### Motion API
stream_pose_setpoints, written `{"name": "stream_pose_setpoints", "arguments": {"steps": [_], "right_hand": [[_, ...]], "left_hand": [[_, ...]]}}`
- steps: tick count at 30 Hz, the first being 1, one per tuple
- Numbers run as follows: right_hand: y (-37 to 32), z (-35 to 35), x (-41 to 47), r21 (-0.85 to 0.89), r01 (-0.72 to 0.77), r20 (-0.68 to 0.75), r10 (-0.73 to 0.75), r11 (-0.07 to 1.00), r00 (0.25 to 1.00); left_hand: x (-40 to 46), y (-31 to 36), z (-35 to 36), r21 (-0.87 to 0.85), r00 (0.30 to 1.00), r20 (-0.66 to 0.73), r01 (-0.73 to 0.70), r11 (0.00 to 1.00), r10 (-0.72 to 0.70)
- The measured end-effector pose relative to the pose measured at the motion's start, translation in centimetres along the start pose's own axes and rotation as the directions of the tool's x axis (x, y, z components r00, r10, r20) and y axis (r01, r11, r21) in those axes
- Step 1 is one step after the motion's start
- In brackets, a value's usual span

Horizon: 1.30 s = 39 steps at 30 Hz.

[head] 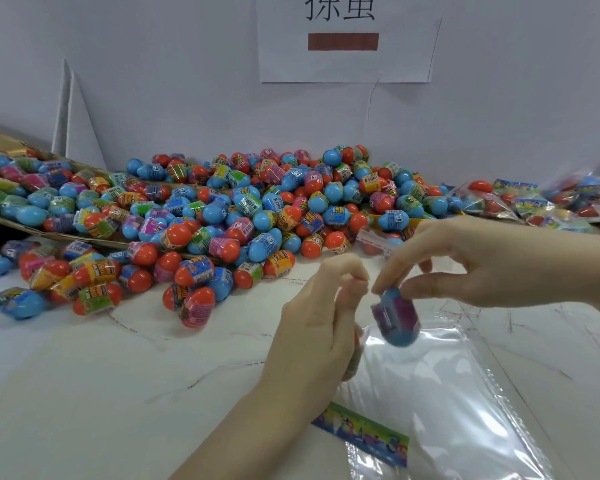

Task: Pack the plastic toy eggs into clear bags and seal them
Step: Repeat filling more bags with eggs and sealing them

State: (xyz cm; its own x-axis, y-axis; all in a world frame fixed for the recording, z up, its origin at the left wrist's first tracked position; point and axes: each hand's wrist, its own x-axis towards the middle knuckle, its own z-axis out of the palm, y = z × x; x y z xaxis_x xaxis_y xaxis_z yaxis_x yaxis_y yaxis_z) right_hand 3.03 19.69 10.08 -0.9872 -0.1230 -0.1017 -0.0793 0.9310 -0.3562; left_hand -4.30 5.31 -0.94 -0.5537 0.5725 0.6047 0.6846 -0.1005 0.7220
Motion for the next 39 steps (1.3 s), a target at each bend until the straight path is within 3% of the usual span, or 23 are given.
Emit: {"name": "stream_pose_setpoints", "arguments": {"steps": [6, 9, 12, 17, 20, 24, 29, 35, 39], "right_hand": [[-0.8, 0.6, 0.0, 0.158, -0.061, 0.055, 0.053, 0.985, 0.997], [-0.8, 1.7, 0.3, 0.04, -0.063, 0.026, 0.062, 0.997, 0.998], [-0.4, 2.5, 0.5, -0.063, -0.079, 0.038, 0.081, 0.995, 0.996], [0.4, 2.4, 0.2, -0.027, -0.077, 0.014, 0.078, 0.997, 0.997], [0.5, 2.8, 0.1, -0.014, -0.076, 0.035, 0.076, 0.997, 0.997], [0.5, 3.6, 0.1, 0.084, -0.116, 0.05, 0.112, 0.99, 0.992], [0.3, 4.1, 0.0, 0.027, -0.092, 0.0, 0.092, 0.995, 0.996], [-0.1, 3.0, -0.8, -0.131, -0.097, -0.113, 0.083, 0.987, 0.99], [-0.3, 2.9, -1.0, -0.161, -0.077, -0.11, 0.06, 0.984, 0.992]], "left_hand": [[0.0, -0.4, 0.2, 0.009, 0.994, -0.079, 0.078, 0.997, -0.077], [0.2, -0.2, 0.3, -0.079, 0.987, -0.098, 0.121, 0.99, -0.128], [0.5, 0.3, 0.2, -0.234, 0.975, -0.032, 0.205, 0.951, -0.218], [1.3, 0.2, -0.2, -0.426, 0.913, 0.125, 0.403, 0.81, -0.388], [1.4, 0.0, -0.6, -0.39, 0.87, 0.257, 0.492, 0.778, -0.422], [1.3, 0.0, -0.8, -0.418, 0.868, 0.277, 0.495, 0.761, -0.412], [1.6, -0.6, -1.3, -0.357, 0.838, 0.335, 0.536, 0.765, -0.431], [1.5, -1.0, -2.0, -0.059, 0.664, 0.616, 0.574, 0.817, -0.423], [1.5, -1.2, -1.5, -0.064, 0.73, 0.526, 0.546, 0.835, -0.437]]}}
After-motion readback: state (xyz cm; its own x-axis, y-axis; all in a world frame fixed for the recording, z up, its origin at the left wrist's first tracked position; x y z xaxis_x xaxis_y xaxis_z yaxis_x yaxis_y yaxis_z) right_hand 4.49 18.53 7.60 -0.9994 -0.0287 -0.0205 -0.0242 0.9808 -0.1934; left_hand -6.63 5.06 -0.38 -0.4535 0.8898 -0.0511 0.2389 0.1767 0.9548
